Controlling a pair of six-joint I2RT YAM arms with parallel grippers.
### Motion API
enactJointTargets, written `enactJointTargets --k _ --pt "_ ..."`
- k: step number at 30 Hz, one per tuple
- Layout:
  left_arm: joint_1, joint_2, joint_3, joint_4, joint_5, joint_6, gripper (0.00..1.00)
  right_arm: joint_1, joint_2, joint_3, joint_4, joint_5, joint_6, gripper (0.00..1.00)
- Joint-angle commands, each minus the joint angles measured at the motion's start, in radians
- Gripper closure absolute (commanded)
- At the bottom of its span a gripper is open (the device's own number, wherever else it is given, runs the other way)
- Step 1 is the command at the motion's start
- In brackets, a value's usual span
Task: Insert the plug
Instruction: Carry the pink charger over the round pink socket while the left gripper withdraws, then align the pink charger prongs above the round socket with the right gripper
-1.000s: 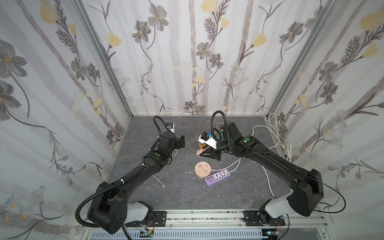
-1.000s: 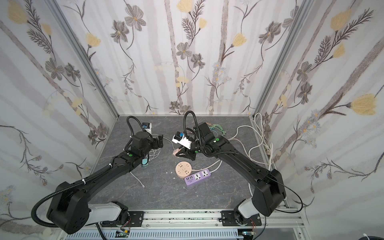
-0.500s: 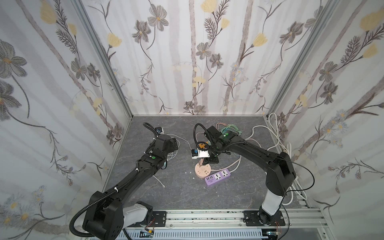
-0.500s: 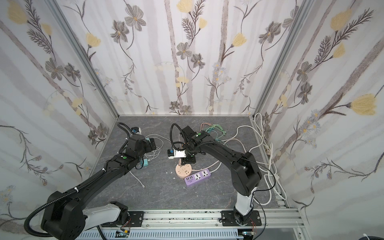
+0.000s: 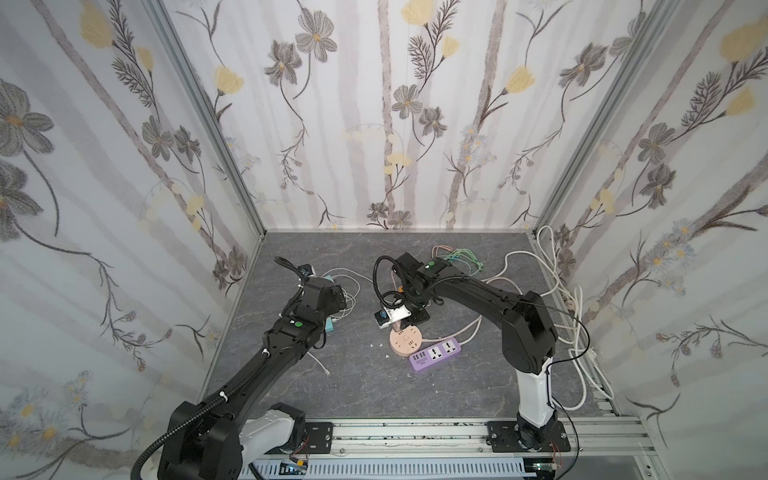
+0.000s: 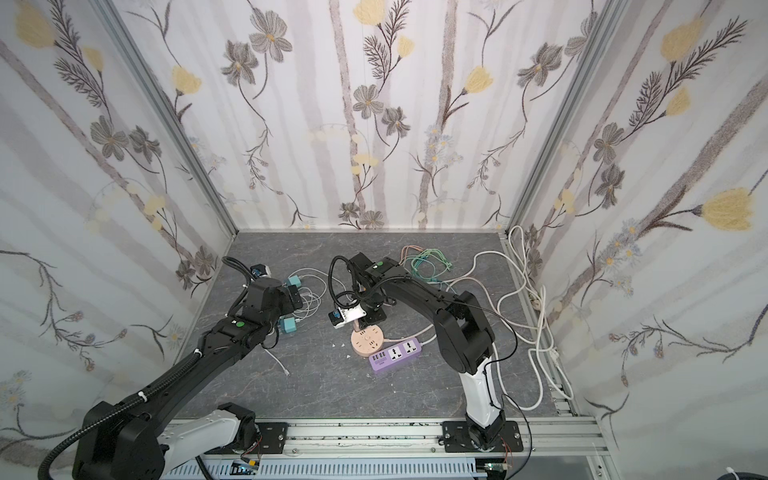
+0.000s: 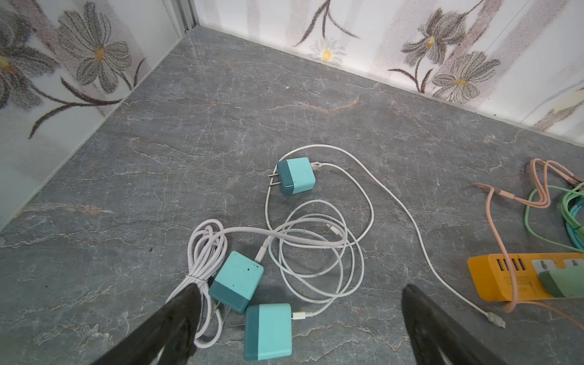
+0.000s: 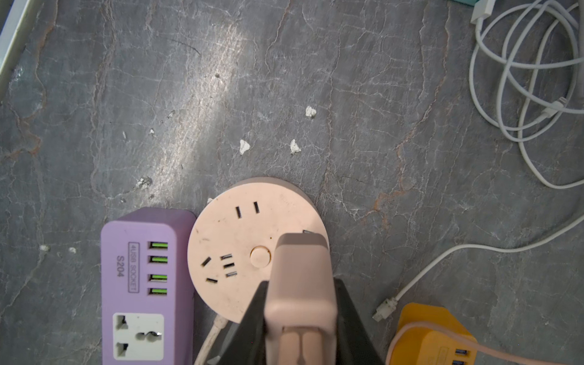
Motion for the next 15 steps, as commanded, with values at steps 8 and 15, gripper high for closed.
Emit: enactJointTargets --k 8,15 --pt "0.015 0.003 -0.022 0.001 -0.008 0.028 0.0 0.01 0.029 0.004 -0.041 0.027 -0.09 1.0" --pt "0.02 0.005 -0.027 0.007 -0.004 0.039 0.0 0.01 0.039 -0.046 0.029 0.084 -0.123 1.0"
